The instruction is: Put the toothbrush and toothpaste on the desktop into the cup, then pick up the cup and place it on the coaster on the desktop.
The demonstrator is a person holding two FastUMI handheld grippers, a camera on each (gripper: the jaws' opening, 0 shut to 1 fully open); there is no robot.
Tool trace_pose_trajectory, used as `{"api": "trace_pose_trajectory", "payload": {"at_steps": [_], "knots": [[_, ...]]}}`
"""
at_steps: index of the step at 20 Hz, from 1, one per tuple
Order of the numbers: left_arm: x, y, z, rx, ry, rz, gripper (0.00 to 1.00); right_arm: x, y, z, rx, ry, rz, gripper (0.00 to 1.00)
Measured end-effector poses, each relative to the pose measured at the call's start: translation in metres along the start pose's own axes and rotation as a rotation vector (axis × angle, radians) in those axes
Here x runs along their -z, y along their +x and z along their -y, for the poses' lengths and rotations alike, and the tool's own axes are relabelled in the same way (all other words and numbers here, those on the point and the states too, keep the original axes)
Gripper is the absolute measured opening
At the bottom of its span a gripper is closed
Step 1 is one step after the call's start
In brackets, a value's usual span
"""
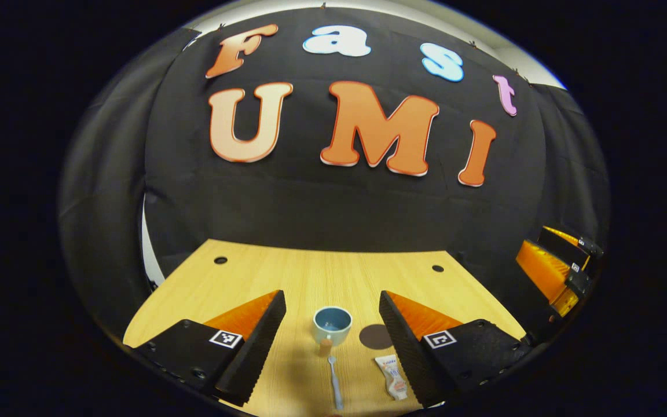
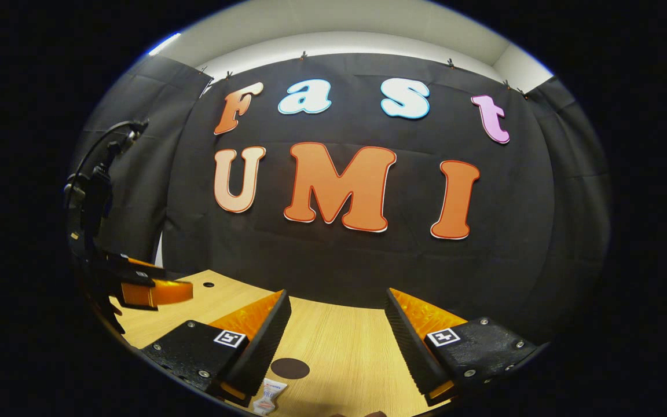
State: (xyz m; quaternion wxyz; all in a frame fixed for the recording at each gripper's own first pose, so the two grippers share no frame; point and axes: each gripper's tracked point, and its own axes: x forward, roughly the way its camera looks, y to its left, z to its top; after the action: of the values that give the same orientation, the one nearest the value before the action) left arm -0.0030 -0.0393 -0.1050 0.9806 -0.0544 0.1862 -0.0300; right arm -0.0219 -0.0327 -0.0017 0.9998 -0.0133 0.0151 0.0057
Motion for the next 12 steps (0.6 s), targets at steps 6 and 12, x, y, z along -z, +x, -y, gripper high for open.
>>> {"api": "trace_pose_trajectory", "payload": {"at_steps": [6, 12], "knots": [[0.065, 0.013, 0.012, 0.004, -0.022, -0.213, 0.98, -0.001, -0.004, 0.006, -0.019, -0.005, 0.022, 0.98], [0.123, 0.014, 0.024, -0.011, -0.006, -0.371, 0.98, -0.002, -0.009, 0.009, -0.058, -0.019, 0.035, 0.98]]}}
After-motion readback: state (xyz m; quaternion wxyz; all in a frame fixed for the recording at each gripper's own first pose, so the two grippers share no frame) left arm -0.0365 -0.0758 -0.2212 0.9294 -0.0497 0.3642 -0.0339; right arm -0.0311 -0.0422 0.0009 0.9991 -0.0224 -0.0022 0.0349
